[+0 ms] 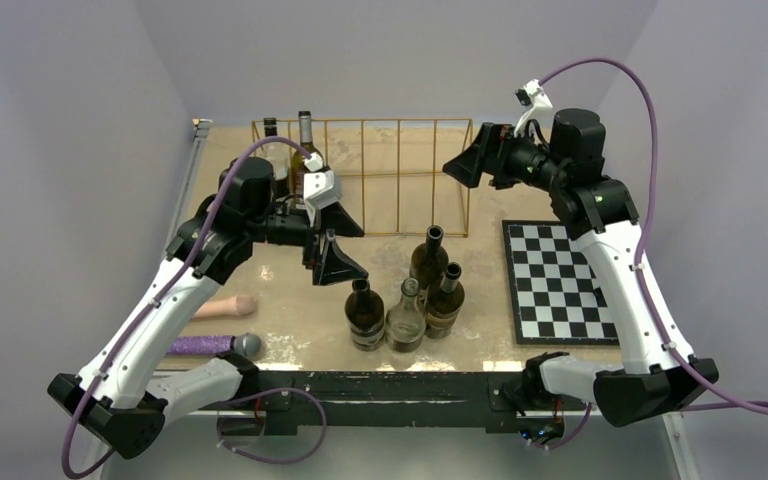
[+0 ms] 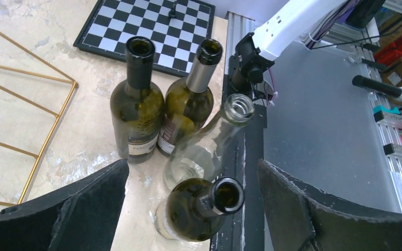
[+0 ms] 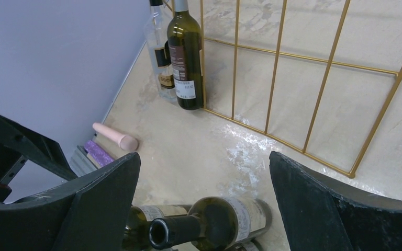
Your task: Put the wine bottle on the wine rack
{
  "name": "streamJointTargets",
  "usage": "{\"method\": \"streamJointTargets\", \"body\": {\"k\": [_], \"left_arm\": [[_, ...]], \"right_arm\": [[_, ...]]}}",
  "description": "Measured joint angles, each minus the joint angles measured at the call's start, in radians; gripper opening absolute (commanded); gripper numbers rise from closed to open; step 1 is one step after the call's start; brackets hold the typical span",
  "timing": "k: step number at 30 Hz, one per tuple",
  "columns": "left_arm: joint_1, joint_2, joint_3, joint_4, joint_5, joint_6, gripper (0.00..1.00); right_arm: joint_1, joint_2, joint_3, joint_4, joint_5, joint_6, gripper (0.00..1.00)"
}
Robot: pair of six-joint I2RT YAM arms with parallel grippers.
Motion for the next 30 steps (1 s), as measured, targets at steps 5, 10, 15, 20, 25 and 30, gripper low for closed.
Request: {"method": "streamJointTargets", "body": {"k": [5, 10, 15, 20, 25, 30], "left_arm": [[-0.055, -0.046, -0.023, 0.012, -0.043, 0.003, 0.96], [-0.109, -0.114, -0.106, 0.033, -0.123, 0.004, 0.95], [-0.154, -0.136, -0.162, 0.031, -0.182, 0.005, 0.92], [-0.194, -0.149, -0.210, 0.048, -0.249, 0.006, 0.80], [-0.231, -0.199, -0.303, 0.109, -0.338, 0.000, 0.68], [-0.259, -0.252, -0.378, 0.162, -0.420, -0.006, 0.62]], "right_arm": [[-0.001, 0.024, 0.029, 0.000, -0.033, 0.011, 0.98], [-0.001, 0.046, 0.052, 0.000, -0.043, 0.019, 0.98], [-0.001, 0.052, 0.065, -0.003, -0.043, 0.023, 0.98], [-0.001, 0.052, 0.069, -0.006, -0.042, 0.024, 0.98], [-0.001, 0.052, 0.069, -0.009, -0.040, 0.024, 0.98], [-0.001, 0.051, 0.065, -0.013, -0.039, 0.025, 0.98]]}}
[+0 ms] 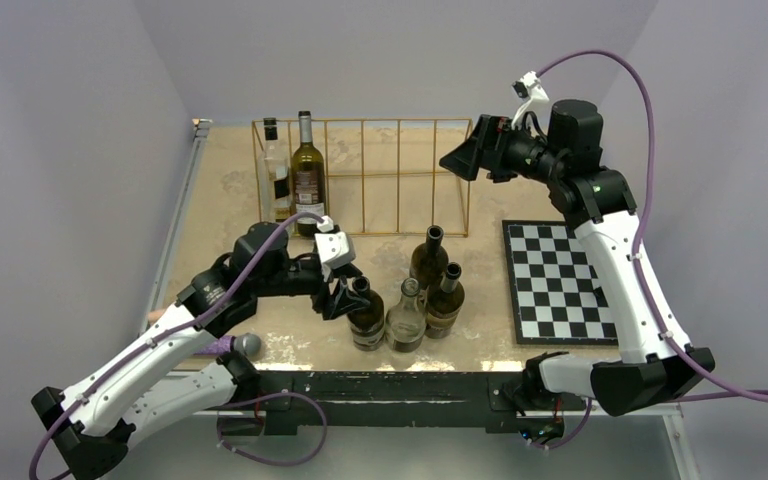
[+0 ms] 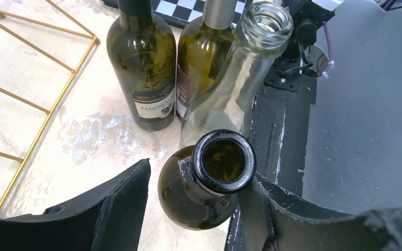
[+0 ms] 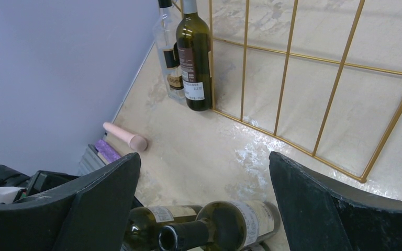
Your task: Put the wine bottle on the wine rack
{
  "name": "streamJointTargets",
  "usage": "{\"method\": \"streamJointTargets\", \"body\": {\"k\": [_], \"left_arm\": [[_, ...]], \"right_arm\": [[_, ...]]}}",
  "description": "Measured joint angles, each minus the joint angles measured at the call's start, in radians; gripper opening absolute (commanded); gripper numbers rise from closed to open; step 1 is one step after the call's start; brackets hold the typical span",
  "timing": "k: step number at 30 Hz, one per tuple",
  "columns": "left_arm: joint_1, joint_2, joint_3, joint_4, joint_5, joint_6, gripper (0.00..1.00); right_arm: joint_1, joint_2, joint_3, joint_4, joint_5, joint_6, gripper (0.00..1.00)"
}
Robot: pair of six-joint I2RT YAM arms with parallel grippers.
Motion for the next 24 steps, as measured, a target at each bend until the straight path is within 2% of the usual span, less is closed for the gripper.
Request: {"method": "streamJointTargets", "body": {"k": [5, 11, 14, 16, 17, 24], "left_arm": [[-0.031, -0.040, -0.041, 0.069, -0.070, -0.027, 0.61], [-0.072, -0.105, -0.126, 0.171, -0.152, -0.088, 0.74], [-0.090, -0.103, -0.137, 0.204, -0.173, -0.106, 0.75], [-0.106, -0.103, -0.142, 0.224, -0.179, -0.113, 0.70], [-0.114, -0.103, -0.145, 0.236, -0.181, -0.123, 0.64], [-0.153, -0.099, -0.155, 0.262, -0.207, -0.154, 0.39]], "right_arm": [[0.000, 0.000, -0.005, -0.023, 0.001, -0.001, 0.97], [0.000, -0.009, -0.005, -0.047, 0.008, -0.002, 0.98], [0.000, -0.011, -0.005, -0.053, 0.010, -0.006, 0.98], [0.000, -0.011, -0.005, -0.056, 0.010, -0.008, 0.97], [0.000, -0.011, -0.005, -0.059, 0.011, -0.008, 0.98], [0.000, -0.011, -0.005, -0.075, 0.016, -0.009, 0.98]]}}
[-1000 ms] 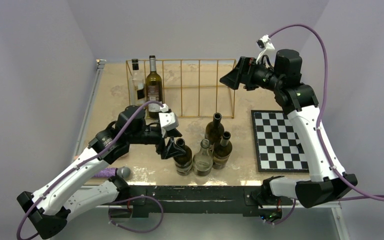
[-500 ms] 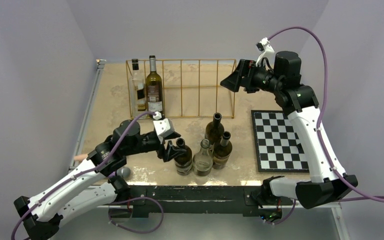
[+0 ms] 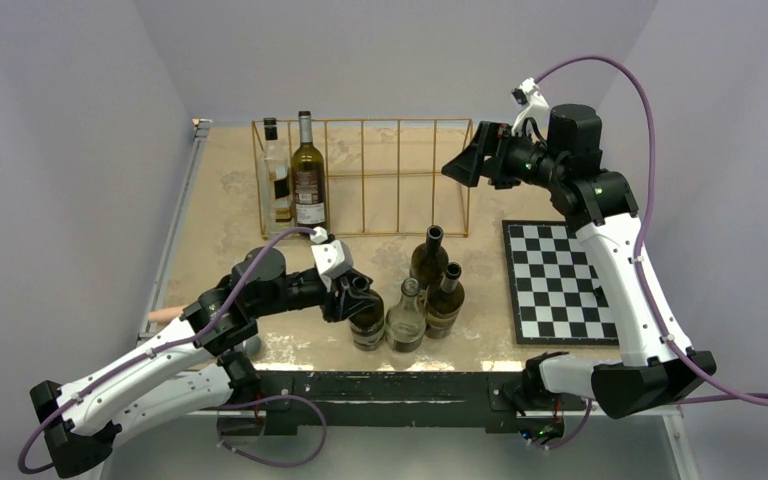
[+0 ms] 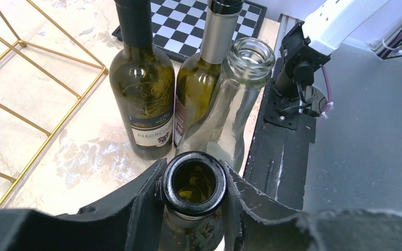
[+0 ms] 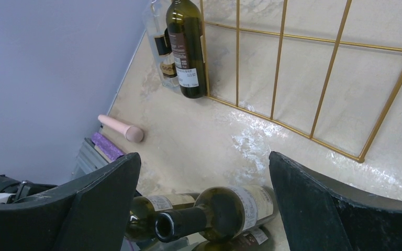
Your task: Put the wine bottle on the wine rack
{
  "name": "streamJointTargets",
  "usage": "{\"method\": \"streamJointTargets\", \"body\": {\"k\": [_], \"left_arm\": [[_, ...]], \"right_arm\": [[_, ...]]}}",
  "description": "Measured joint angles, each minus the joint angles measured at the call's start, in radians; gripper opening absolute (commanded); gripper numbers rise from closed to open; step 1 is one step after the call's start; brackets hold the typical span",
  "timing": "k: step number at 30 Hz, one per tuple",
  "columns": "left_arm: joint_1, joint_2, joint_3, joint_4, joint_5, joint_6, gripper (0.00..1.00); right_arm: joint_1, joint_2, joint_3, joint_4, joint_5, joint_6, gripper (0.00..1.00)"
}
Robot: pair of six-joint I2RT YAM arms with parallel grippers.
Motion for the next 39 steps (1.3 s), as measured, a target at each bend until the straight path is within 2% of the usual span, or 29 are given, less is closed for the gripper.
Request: {"method": "streamJointTargets", "body": {"k": [2, 6, 12, 16, 25, 30, 39], "left_arm": [[-0.002, 0.000, 0.000, 0.000, -0.004, -0.002, 0.29], [-0.005, 0.001, 0.000, 0.006, -0.048, 0.005, 0.00], [-0.013, 0.027, 0.029, -0.018, -0.135, -0.001, 0.00], [-0.013, 0.079, 0.090, -0.072, -0.251, 0.003, 0.00], [0.000, 0.259, 0.312, -0.216, -0.503, -0.002, 0.00], [0.076, 0.374, 0.470, -0.281, -0.560, -0.040, 0.00], [0.194, 0.470, 0.619, -0.370, -0.613, -0.121, 0.00]], "right_arm": [[0.000, 0.000, 0.000, -0.004, 0.004, 0.000, 0.98], [0.000, 0.000, 0.000, -0.007, 0.009, -0.001, 0.98], [0.000, 0.002, 0.009, -0.012, 0.005, -0.004, 0.97], [-0.006, 0.003, 0.016, -0.005, -0.017, 0.000, 0.97], [-0.027, -0.022, 0.021, 0.012, -0.024, 0.008, 0.97], [-0.050, -0.071, -0.002, 0.054, -0.044, 0.035, 0.97], [-0.053, -0.129, -0.059, 0.082, -0.042, 0.047, 0.97]]}}
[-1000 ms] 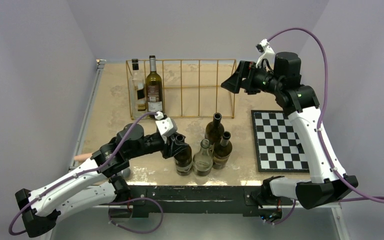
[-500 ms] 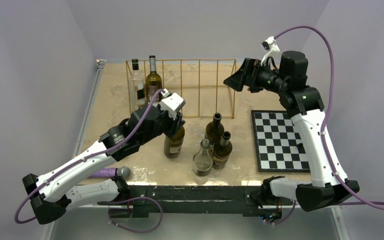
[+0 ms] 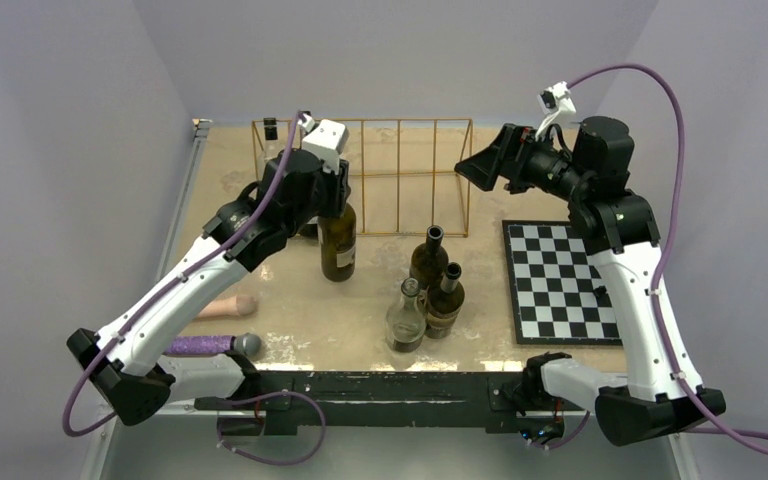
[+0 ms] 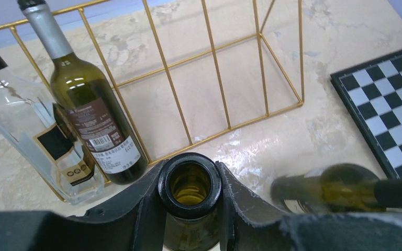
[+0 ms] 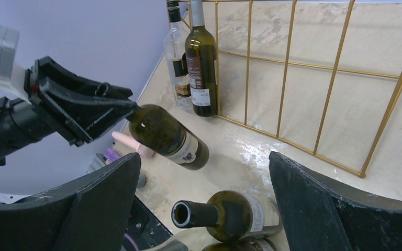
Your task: Put the wine bottle on the wine rack
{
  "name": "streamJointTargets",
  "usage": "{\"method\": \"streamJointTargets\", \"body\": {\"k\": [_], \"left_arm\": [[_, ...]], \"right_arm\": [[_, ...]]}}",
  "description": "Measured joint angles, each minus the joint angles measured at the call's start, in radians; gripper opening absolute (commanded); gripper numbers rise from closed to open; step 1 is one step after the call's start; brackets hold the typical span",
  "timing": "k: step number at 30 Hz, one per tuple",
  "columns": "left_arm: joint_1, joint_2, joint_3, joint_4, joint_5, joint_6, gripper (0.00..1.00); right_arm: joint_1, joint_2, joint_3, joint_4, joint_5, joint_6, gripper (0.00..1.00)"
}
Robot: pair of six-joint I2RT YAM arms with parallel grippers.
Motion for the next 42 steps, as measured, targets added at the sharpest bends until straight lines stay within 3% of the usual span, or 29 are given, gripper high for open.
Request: {"method": "streamJointTargets", "body": {"k": [16, 42], "left_arm": [[0.139, 0.284, 0.286, -0.045, -0.064, -0.084, 0.00], [0.210, 0.522, 0.447, -0.050, -0.033, -0.092, 0.00]], "right_arm": [[0.000, -0.106, -0.072, 0.001, 0.161, -0.027, 0.99], [0.000, -0.185, -0.140, -0.013, 0.238, -0.145, 0.99]]}}
